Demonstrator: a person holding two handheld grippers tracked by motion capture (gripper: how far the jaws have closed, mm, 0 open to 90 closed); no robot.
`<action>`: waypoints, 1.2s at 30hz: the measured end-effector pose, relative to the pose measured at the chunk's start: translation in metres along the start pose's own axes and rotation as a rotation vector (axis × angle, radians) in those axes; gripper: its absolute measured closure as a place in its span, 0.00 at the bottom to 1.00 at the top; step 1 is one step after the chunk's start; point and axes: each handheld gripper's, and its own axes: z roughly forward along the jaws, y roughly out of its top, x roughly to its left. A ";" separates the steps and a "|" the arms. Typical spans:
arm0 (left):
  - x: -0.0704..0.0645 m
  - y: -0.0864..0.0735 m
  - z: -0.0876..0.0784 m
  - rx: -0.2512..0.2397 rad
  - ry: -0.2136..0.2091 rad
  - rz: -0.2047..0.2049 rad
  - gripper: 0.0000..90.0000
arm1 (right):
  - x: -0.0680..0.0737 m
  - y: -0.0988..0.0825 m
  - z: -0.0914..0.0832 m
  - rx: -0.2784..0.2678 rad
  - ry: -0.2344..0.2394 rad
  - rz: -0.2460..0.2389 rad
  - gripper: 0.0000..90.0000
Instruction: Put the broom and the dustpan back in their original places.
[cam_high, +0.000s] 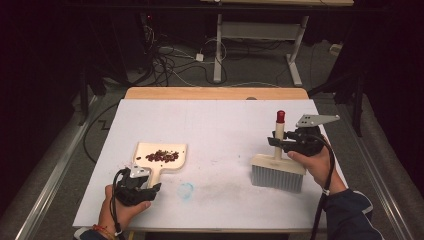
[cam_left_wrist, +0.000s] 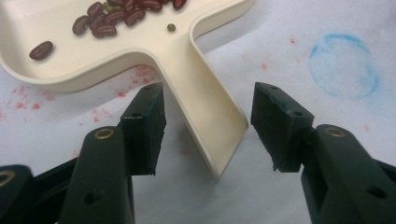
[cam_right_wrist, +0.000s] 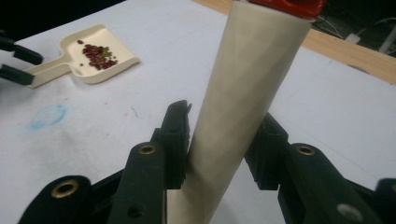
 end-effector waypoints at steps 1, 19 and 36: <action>0.000 0.000 -0.001 -0.008 0.011 0.010 0.48 | -0.003 0.000 0.003 0.005 -0.006 0.006 0.71; -0.008 -0.006 -0.011 -0.205 0.038 0.198 0.26 | -0.033 0.000 0.035 0.090 -0.117 0.060 0.65; -0.012 -0.005 -0.011 -0.223 0.014 0.230 0.24 | -0.039 0.002 0.050 0.063 -0.360 0.046 0.54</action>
